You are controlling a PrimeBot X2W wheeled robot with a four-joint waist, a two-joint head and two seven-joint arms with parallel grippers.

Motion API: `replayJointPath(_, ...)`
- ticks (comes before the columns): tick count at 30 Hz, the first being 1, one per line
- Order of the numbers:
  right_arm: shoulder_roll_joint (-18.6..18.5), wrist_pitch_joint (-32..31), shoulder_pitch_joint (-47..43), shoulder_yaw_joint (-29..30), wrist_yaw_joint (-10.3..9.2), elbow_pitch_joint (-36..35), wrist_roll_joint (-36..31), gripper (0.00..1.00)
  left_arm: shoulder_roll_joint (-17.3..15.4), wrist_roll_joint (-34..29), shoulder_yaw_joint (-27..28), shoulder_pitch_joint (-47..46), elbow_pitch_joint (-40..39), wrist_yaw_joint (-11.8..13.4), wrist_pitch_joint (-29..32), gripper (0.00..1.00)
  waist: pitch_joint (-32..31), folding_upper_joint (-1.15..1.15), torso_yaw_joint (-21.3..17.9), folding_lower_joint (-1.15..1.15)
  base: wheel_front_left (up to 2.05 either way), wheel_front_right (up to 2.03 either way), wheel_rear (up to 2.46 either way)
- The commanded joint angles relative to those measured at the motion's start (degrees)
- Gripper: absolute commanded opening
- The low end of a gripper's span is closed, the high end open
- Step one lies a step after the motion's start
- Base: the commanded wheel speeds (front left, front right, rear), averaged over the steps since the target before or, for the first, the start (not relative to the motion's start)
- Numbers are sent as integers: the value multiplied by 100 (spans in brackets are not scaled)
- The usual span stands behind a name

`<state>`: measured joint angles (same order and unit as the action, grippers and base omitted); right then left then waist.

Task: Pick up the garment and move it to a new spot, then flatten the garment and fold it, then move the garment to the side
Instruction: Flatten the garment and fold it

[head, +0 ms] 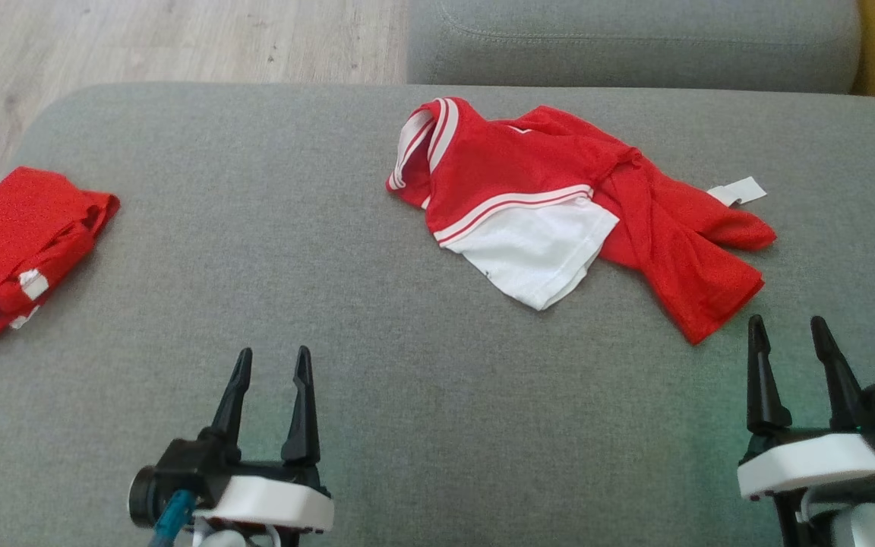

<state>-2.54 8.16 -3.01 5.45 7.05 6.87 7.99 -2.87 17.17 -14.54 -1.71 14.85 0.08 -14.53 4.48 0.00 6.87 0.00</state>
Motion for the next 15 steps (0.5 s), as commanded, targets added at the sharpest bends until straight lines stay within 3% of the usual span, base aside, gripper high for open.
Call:
replayJointPath(1,-34,73,225,-161,44,-155,-3,100,-26,-1,187,-240,-109,34,-45,100,33,0,-2,0,0,0,0)
replayJointPath(9,-34,71,367,-200,44,-154,-65,100,-12,-56,-341,-685,79,-92,214,100,245,0,-103,0,0,0,0)
replayJointPath(11,-34,80,481,-263,44,-133,-95,100,-5,103,-886,-1027,252,-151,553,100,360,0,-222,0,0,0,0)
replayJointPath(15,-34,88,647,-419,44,-125,-112,100,-3,664,-1668,-1573,575,83,958,100,520,0,-460,0,0,0,0)
